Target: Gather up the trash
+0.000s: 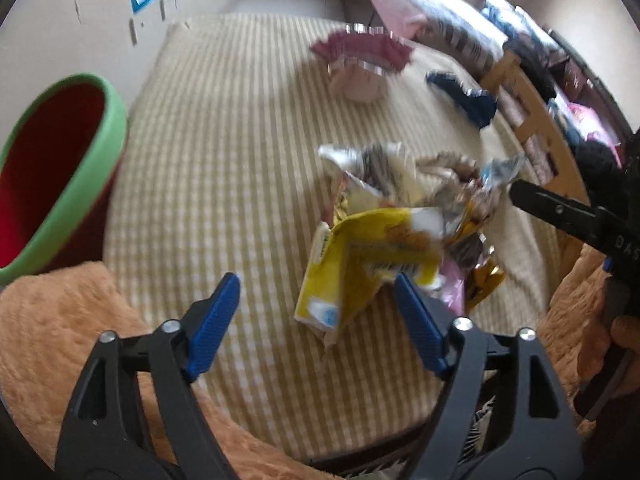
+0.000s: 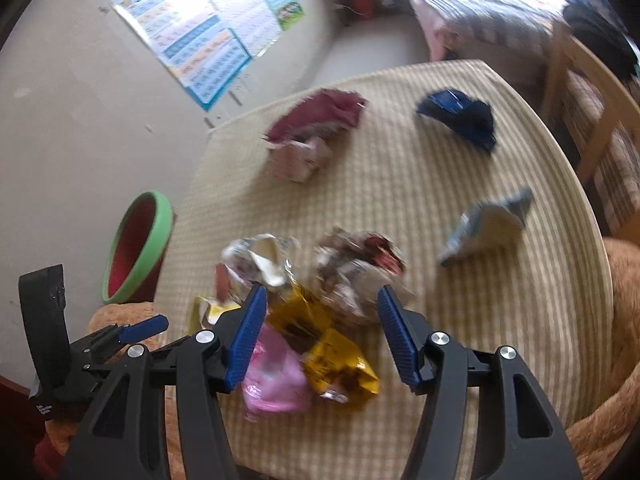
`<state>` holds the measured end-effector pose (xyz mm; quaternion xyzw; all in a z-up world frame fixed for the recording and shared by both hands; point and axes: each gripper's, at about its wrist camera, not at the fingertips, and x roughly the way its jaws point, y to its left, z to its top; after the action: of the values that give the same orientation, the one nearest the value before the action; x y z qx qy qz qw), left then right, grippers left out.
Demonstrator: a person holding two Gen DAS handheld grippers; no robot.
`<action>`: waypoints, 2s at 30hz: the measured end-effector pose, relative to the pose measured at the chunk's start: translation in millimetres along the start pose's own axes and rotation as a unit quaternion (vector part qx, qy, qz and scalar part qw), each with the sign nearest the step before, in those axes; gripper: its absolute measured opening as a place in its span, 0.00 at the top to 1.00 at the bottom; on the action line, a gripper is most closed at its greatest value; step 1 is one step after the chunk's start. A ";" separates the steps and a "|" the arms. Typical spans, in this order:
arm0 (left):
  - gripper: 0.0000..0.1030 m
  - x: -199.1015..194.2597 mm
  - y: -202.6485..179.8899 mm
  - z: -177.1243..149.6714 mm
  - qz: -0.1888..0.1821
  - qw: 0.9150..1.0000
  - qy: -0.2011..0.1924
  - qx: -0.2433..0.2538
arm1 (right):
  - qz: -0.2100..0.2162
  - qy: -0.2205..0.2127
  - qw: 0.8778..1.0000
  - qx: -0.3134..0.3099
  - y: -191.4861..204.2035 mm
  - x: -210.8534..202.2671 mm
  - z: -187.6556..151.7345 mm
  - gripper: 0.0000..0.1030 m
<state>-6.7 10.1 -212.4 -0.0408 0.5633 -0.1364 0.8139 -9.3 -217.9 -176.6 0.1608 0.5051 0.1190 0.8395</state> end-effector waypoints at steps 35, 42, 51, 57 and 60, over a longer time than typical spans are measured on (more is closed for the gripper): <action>0.48 34.6 -5.0 18.1 -0.049 0.998 0.025 -0.031 | -0.006 0.007 0.999 0.041 -27.3 3.0 -5.2 0.45; 0.48 38.3 -1.0 13.9 -0.046 0.998 0.023 -0.040 | 0.003 0.008 0.999 0.049 -30.5 6.0 -1.3 0.45; 0.53 29.2 3.5 15.4 -0.060 0.997 -0.004 -0.052 | -0.002 0.006 0.999 0.036 -30.3 9.5 11.8 0.45; 0.80 31.9 4.0 12.6 -0.071 0.996 0.009 -0.054 | 0.003 0.021 0.999 0.047 -39.0 16.7 15.1 0.45; 0.80 25.2 4.7 11.9 -0.061 0.997 -0.001 -0.054 | 0.011 0.026 0.998 0.056 -43.7 19.5 15.9 0.45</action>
<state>13.5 6.8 -231.9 -0.1195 0.5654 -0.1552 0.8013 15.5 -253.5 -202.5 0.2103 0.5306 0.1038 0.8146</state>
